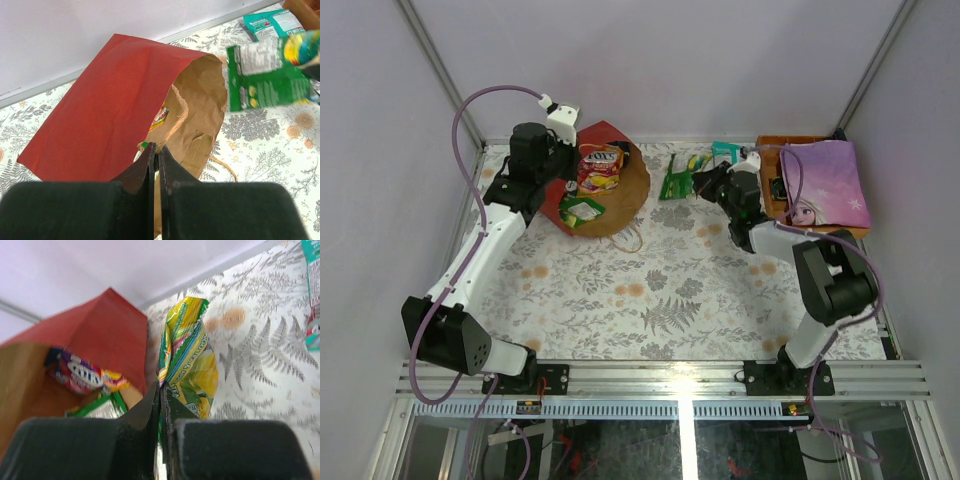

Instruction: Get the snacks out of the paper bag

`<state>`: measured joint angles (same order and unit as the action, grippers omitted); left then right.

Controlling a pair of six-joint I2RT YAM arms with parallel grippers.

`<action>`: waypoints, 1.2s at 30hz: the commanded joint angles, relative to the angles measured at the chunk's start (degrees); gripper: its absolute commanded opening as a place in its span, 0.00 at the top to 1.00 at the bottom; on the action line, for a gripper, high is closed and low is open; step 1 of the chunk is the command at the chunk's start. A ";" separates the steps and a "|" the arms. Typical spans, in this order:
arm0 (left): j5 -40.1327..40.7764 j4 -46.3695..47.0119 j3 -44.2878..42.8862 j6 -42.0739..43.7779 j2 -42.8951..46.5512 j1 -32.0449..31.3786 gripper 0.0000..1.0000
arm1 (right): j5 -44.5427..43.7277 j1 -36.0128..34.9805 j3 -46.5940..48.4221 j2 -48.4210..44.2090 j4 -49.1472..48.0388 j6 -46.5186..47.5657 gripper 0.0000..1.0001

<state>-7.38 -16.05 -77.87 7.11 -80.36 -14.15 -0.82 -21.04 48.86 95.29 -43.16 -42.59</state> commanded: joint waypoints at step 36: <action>-0.60 5.41 -1.74 -1.35 -0.27 -0.28 1.00 | -11.67 -3.20 26.27 6.37 32.32 23.88 0.06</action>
<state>-6.66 -15.70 -77.87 7.07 -80.29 -14.15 -16.73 -25.17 60.80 95.68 -24.64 -43.24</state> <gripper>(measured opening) 0.009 0.947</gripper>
